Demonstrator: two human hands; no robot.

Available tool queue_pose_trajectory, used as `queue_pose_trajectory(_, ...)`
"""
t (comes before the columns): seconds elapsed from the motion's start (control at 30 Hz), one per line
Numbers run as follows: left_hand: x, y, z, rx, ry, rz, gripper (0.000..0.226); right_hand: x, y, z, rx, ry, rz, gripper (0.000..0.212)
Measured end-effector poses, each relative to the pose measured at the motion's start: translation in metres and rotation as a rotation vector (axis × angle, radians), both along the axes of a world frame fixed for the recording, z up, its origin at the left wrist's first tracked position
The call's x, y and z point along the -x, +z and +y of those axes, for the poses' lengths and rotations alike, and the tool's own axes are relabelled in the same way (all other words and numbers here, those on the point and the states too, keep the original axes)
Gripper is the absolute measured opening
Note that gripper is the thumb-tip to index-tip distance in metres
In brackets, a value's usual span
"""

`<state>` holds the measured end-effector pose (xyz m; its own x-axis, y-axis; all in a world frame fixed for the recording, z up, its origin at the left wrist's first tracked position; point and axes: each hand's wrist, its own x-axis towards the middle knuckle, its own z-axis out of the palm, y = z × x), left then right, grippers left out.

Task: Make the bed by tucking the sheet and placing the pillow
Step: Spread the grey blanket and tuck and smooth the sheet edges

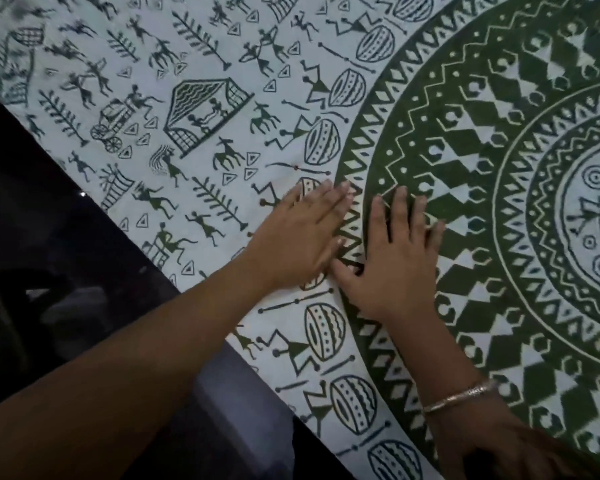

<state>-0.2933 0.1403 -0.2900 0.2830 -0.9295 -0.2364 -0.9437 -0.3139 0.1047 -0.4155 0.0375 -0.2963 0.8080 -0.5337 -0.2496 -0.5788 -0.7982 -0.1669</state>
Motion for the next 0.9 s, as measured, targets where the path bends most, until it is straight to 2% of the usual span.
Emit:
queue_pose_trajectory(0.13, -0.051, -0.007, 0.023, -0.040, 0.170, -0.085, 0.065, -0.021, 0.001, 0.031, -0.006, -0.029, 0.025, 0.090)
queue_pose_trajectory(0.23, -0.077, -0.004, 0.034, -0.032, 0.324, -0.116, 0.063, -0.055, 0.000, 0.045, -0.034, 0.202, -0.011, 0.084)
queue_pose_trajectory(0.3, -0.074, 0.000, 0.032, 0.000, 0.218, -0.084, 0.063, -0.070, 0.000, 0.039, -0.031, 0.301, -0.036, 0.085)
queue_pose_trajectory(0.37, -0.068, -0.002, 0.034, 0.001, 0.061, -0.056, 0.062, -0.076, -0.002, 0.025, -0.025, 0.225, -0.035, 0.096)
queue_pose_trajectory(0.47, -0.086, -0.005, 0.047, -0.015, 0.115, -0.074, 0.066, -0.074, -0.002, 0.015, -0.029, 0.031, -0.001, 0.113)
queue_pose_trajectory(0.67, -0.159, -0.003, 0.062, -0.012, 0.328, -0.095, 0.075, -0.123, -0.002, 0.044, 0.034, -0.059, 0.008, 0.090)
queue_pose_trajectory(0.8, -0.178, -0.002, 0.072, -0.035, 0.224, -0.126, 0.069, -0.186, -0.006, 0.066, -0.001, 0.166, -0.026, 0.077)
queue_pose_trajectory(0.87, -0.207, 0.000, 0.089, -0.008, 0.302, -0.129, 0.069, -0.208, -0.008, 0.058, 0.023, 0.284, -0.032, 0.077)
queue_pose_trajectory(0.9, -0.223, 0.001, 0.098, 0.013, 0.364, -0.129, 0.070, -0.216, -0.008, 0.051, 0.048, 0.277, -0.022, 0.080)
